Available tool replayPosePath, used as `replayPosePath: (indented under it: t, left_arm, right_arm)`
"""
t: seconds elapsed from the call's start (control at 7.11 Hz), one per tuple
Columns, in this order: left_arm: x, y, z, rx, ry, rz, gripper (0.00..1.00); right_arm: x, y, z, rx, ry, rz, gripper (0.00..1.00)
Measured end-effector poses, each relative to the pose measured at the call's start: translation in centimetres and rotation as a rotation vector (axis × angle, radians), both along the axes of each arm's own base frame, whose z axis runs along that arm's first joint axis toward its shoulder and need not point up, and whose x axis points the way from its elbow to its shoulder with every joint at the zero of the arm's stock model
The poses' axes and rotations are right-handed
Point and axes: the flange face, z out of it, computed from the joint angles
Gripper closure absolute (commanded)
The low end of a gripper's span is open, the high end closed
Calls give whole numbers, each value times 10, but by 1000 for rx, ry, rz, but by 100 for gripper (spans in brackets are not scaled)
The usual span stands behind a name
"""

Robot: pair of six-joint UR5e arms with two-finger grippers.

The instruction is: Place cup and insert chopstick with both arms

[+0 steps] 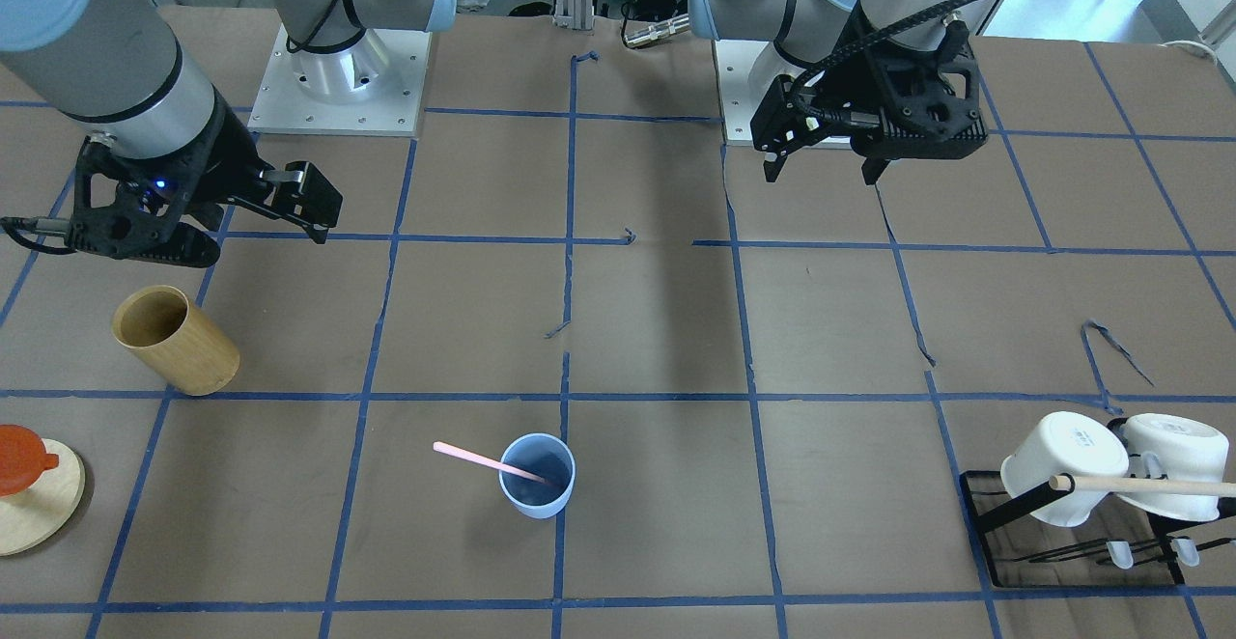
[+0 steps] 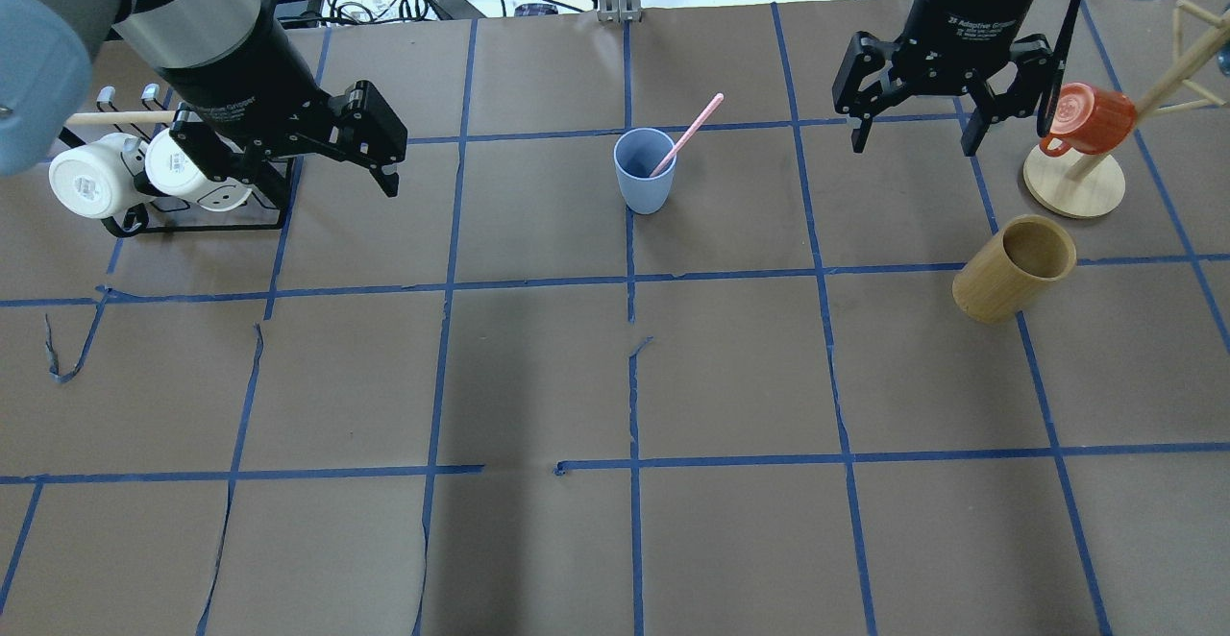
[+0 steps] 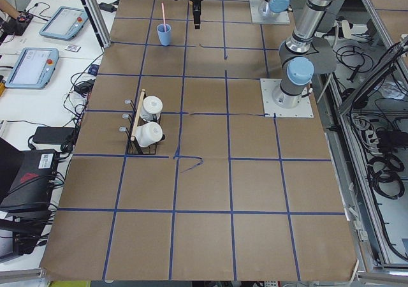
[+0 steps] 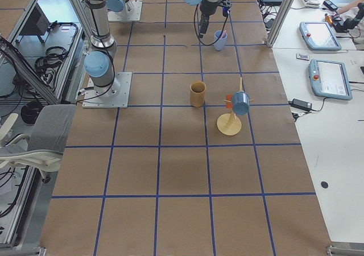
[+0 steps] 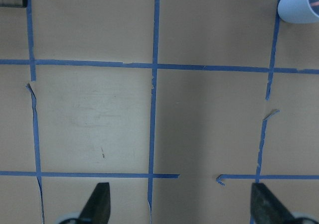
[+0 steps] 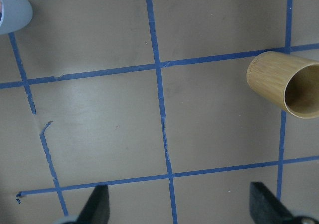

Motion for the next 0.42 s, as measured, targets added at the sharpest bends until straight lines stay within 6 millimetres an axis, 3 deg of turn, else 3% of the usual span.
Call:
replayPosePath:
  t: [0.42]
  left_arm:
    - [-1, 1, 0, 1, 0, -1, 0]
  right_arm:
    - [17, 42, 7, -14, 18, -34, 0]
